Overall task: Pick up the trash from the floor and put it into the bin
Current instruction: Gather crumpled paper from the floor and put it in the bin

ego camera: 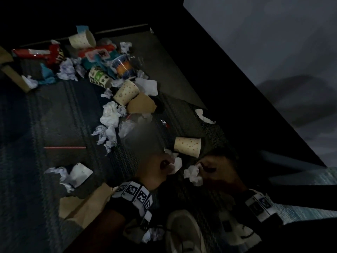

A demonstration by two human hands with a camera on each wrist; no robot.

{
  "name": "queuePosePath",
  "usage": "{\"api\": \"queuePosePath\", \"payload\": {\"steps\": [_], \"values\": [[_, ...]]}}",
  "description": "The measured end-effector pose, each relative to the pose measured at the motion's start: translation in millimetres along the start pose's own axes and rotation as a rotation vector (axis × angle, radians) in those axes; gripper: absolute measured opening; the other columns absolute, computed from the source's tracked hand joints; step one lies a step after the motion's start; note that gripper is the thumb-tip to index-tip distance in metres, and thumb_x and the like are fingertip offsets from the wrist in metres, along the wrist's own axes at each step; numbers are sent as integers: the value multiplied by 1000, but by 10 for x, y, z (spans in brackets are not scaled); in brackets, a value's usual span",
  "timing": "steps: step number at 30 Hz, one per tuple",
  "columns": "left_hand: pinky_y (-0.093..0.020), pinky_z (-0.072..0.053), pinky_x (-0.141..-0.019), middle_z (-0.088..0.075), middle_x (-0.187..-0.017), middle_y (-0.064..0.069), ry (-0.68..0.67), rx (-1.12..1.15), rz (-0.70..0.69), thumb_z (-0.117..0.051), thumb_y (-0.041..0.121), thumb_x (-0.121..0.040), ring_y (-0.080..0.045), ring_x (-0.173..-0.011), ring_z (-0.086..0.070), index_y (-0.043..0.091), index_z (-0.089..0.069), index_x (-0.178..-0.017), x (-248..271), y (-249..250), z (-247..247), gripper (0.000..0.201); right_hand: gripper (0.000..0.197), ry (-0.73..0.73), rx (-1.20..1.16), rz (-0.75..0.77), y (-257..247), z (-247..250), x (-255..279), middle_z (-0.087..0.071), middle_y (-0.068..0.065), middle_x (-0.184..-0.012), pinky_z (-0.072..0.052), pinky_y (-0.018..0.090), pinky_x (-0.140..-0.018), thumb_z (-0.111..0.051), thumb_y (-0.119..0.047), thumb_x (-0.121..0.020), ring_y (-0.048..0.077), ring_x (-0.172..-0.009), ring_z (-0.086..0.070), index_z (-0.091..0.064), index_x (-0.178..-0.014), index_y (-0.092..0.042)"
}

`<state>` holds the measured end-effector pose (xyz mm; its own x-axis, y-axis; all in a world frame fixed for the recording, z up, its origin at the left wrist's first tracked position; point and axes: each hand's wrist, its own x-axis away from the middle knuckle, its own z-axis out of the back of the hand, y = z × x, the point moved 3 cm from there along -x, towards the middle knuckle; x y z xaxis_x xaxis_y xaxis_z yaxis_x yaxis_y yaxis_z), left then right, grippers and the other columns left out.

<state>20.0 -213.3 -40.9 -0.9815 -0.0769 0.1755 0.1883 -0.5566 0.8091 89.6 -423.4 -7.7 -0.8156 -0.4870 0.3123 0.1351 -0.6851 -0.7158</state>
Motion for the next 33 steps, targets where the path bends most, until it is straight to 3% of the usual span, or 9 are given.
{"api": "queuePosePath", "payload": {"steps": [3, 5, 10, 14, 18, 22, 28, 31, 33], "values": [[-19, -48, -63, -67, -69, 9, 127, 146, 9, -72, 23, -84, -4, -66, -64, 18, -70, -83, 69, 20, 291, 5, 20, 58, -179, 84, -278, 40, -103, -69, -8, -71, -51, 19, -61, -76, -2, -79, 3, -65, -65, -67, -81, -20], [-19, -50, -59, -67, -63, 7, 245, 210, 27, -71, 22, -84, -2, -60, -64, 17, -69, -82, 161, 45, 556, 6, 25, 30, -316, 95, -535, -20, -249, -70, -2, -75, -53, 24, -56, -76, 2, -78, 11, -65, -68, -63, -87, -16], [-37, -54, -61, -68, -64, -6, 547, 371, 16, -71, 29, -84, -24, -60, -66, 17, -64, -78, 505, -41, 1343, 15, 30, -125, -415, 238, -1390, -276, -658, -68, 15, -79, -52, 34, -51, -69, 10, -80, 29, -59, -67, -59, -99, -12], [-28, -53, -57, -68, -66, -10, 851, 387, 56, -72, 9, -83, -20, -60, -66, 8, -63, -83, 838, -80, 2081, 10, 29, -232, -416, 406, -2168, -517, -949, -69, 19, -80, -55, 32, -54, -68, 6, -85, 32, -61, -68, -68, -103, -17], [-35, -58, -61, -68, -80, -14, 1039, 401, 11, -66, -1, -85, -28, -68, -68, 15, -58, -88, 1187, -113, 2768, 18, 26, -323, -463, 523, -2845, -747, -1209, -71, 17, -71, -54, 28, -55, -68, 9, -83, 29, -59, -68, -70, -104, -6], [-24, -55, -62, -66, -84, -16, 1235, 258, -52, -60, -7, -88, -21, -66, -68, 15, -68, -80, 1649, -196, 3386, 25, 25, -400, -468, 663, -3612, -1010, -1406, -72, 21, -85, -56, 30, -60, -73, 5, -78, 29, -67, -68, -71, -102, -2], [-37, -58, -69, -63, -100, -2, 1416, -153, -1, -54, -17, -82, -17, -78, -68, 13, -66, -93, 2252, -364, 4264, 34, 36, -448, -401, 881, -4824, -1488, -1509, -75, 1, -101, -58, 34, -87, -83, -4, -73, 17, -96, -72, -72, -106, -13], [-19, -53, -73, -59, -108, 2, 1470, -382, 49, -56, -6, -86, -10, -87, -64, 12, -66, -97, 2462, -382, 4611, 23, 42, -452, -405, 988, -5434, -1790, -1472, -74, -2, -102, -57, 38, -90, -86, -18, -69, 13, -95, -71, -72, -108, -21], [-18, -51, -76, -55, -113, 1, 1476, -522, 95, -54, -4, -87, -11, -91, -61, 9, -65, -103, 2541, -425, 4822, 23, 48, -443, -410, 1049, -5809, -1984, -1399, -74, -5, -102, -58, 38, -89, -87, -28, -64, 10, -93, -71, -71, -108, -24]]}}
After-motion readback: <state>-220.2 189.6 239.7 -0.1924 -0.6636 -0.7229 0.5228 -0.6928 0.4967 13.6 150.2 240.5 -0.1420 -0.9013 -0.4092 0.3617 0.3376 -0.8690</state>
